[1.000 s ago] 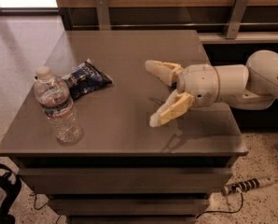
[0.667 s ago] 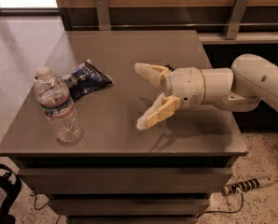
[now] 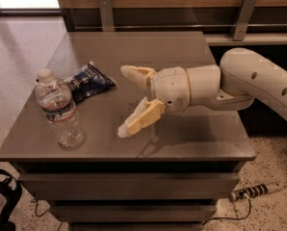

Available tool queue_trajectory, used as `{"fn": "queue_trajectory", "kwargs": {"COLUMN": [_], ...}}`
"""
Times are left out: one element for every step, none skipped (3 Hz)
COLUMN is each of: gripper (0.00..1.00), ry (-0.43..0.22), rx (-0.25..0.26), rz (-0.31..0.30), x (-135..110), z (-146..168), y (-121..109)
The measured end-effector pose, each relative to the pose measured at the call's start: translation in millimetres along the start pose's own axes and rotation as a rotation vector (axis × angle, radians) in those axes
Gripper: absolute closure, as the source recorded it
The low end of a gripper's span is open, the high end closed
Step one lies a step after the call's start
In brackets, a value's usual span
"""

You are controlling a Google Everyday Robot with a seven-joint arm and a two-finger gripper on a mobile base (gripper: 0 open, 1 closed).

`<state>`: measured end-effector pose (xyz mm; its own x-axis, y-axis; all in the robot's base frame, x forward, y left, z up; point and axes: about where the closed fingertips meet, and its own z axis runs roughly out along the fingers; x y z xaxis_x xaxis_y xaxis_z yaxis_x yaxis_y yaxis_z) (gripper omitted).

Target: Knock water bottle over

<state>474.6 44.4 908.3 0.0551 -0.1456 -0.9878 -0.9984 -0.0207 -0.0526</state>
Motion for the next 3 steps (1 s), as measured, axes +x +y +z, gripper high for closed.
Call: {"fn": "queue_trajectory", "kwargs": {"gripper": [0.00, 0.00, 0.00], "ry": [0.008, -0.017, 0.005], "rx": [-0.002, 0.004, -0.013], "rz": [-0.022, -0.037, -0.035], "x": [-6.6, -14.6, -20.9], "z": [14.2, 24.6, 62.7], "y": [2.3, 4.8, 14.2]}}
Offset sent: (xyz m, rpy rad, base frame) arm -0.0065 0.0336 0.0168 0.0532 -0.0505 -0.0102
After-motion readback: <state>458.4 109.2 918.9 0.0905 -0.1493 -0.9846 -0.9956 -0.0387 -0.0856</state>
